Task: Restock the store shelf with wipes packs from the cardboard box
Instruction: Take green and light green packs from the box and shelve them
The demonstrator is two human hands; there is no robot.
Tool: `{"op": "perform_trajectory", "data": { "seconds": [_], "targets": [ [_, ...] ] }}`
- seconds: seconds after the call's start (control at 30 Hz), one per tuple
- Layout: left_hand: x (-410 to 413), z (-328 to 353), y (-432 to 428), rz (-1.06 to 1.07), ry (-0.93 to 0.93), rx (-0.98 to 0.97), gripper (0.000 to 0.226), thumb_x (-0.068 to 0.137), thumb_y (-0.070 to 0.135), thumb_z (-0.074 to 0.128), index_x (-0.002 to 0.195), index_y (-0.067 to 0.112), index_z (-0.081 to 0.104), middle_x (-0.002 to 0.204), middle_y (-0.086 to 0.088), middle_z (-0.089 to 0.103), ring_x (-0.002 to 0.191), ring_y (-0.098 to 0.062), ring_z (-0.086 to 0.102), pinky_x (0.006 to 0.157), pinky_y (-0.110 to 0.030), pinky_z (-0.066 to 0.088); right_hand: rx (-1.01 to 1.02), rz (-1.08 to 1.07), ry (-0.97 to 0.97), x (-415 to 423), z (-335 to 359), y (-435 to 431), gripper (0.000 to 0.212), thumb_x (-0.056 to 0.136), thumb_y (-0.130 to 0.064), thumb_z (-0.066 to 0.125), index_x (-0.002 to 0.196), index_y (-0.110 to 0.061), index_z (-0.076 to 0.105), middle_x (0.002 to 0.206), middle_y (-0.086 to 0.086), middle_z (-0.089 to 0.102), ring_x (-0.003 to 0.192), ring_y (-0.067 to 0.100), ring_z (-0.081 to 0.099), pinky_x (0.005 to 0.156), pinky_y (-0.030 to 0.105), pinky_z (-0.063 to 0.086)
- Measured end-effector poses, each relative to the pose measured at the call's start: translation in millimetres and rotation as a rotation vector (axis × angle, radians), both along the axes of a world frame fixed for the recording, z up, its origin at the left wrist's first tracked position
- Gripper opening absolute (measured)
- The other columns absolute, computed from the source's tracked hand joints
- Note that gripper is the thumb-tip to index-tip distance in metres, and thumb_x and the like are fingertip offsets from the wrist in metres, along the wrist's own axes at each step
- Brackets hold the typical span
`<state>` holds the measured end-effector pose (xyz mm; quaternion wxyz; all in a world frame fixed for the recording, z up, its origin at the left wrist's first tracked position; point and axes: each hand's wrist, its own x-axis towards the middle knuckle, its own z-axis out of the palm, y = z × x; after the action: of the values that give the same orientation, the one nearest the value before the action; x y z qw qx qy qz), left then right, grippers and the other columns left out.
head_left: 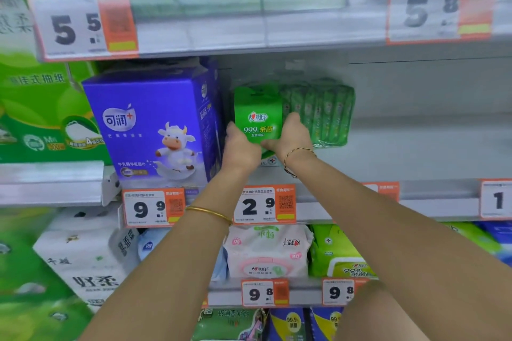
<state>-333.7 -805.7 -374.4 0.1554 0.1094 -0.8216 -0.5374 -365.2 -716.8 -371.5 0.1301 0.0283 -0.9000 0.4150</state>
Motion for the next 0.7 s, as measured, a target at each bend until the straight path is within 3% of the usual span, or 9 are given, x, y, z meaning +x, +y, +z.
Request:
{"op": "perform_trajectory", "data": {
  "seconds": [0.13,0.27,0.33,0.43,0.53,0.63,0.7],
  "targets": [
    [5,-2,5,0.045,-0.010,-0.041,0.071,0.082,-0.001,0.058,0.142,0.000,0.021,0.144,-0.021,0.035,0.133,-0.035,0.037,0.108,-0.048,0.037,-0.023,0.008,-0.059,5,1,2,0.065,0.079,-0.024,0.075,0.122,0.000,0.032,0.121,0.019,0.056,0.111,0.033,0.055,0.089,0.039,0.045],
    [28,-6,23,0.092,0.150,-0.079,0.068,0.080,-0.008,0.057,0.140,-0.006,0.025,0.146,-0.026,0.030,0.138,-0.036,0.029,0.112,-0.045,0.030,-0.036,0.006,-0.047,11,7,16,0.063,0.078,-0.024,0.075,0.121,0.000,0.035,0.121,0.018,0.055,0.112,0.032,0.055,0.091,0.037,0.044],
    [44,-10,39,0.042,0.201,-0.103,0.073,0.082,-0.009,0.053,0.145,-0.004,0.017,0.152,-0.023,0.020,0.143,-0.032,0.018,0.119,-0.038,0.018,-0.091,0.007,0.009,14,10,28,0.051,0.079,-0.020,0.074,0.112,-0.003,0.040,0.109,0.017,0.056,0.101,0.029,0.056,0.091,0.036,0.048],
    [60,-15,64,-0.023,0.228,-0.139,0.076,0.085,-0.009,0.047,0.149,0.001,0.005,0.158,-0.015,0.005,0.148,-0.022,0.003,0.115,-0.021,0.003,-0.191,0.034,0.064,29,8,52,0.040,0.078,-0.014,0.074,0.094,-0.009,0.037,0.092,0.012,0.055,0.084,0.027,0.055,0.086,0.049,0.051],
    [80,-17,94,-0.093,0.294,-0.128,0.075,0.085,-0.010,0.044,0.149,0.005,0.008,0.158,-0.008,0.010,0.146,-0.016,0.008,0.115,-0.018,0.006,-0.240,0.045,0.119,61,2,92,0.031,0.079,-0.009,0.071,0.090,-0.011,0.042,0.089,0.016,0.067,0.083,0.028,0.062,0.083,0.044,0.053],
    [109,-36,141,-0.295,0.302,-0.134,0.070,0.088,-0.008,0.042,0.149,0.009,0.014,0.155,-0.003,0.018,0.144,-0.010,0.016,0.113,-0.012,0.010,-0.288,-0.007,0.180,112,-18,154,0.029,0.078,-0.005,0.071,0.080,-0.022,0.047,0.077,0.003,0.064,0.068,0.014,0.060,0.070,0.032,0.053],
    [118,-60,177,-0.452,0.244,-0.116,0.066,0.088,-0.007,0.042,0.148,0.009,0.019,0.154,-0.003,0.023,0.143,-0.011,0.021,0.116,-0.018,0.015,-0.259,-0.070,0.149,142,-42,201,0.032,0.078,-0.008,0.071,0.077,-0.029,0.048,0.074,-0.002,0.062,0.062,0.003,0.057,0.061,0.022,0.051]
  ]
}}
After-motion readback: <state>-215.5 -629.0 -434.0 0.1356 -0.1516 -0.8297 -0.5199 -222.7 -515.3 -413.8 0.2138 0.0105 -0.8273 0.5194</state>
